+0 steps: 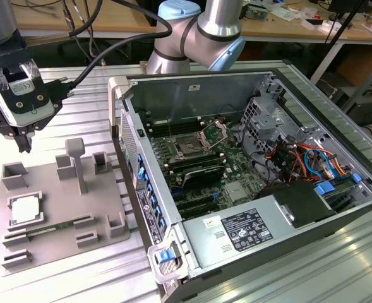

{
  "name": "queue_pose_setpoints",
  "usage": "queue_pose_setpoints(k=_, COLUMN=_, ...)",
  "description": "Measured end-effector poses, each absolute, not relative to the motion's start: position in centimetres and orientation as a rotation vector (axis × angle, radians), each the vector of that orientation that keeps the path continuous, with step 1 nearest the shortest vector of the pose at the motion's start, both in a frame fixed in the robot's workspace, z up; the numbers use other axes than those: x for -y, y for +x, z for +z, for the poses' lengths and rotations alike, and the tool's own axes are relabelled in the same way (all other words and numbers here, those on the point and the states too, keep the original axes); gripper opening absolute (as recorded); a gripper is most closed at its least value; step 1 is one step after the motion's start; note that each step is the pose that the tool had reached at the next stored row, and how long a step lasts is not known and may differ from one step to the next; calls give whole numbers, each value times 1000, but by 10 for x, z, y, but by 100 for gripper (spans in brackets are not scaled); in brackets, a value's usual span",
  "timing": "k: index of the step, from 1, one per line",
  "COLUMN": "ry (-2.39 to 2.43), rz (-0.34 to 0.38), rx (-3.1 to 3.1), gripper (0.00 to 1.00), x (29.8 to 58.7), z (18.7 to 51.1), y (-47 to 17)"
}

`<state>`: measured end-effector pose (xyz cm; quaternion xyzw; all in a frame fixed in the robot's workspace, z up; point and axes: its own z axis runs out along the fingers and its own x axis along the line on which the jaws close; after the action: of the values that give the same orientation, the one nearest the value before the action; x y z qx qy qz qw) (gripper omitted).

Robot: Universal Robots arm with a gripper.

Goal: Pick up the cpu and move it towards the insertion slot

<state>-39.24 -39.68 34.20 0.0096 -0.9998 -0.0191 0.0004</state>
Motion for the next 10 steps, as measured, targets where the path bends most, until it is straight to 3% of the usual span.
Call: queue_pose_setpoints(k=10, ry=30, rz=-60, rx=3140, gripper=11, x=397, z=340, y=-392)
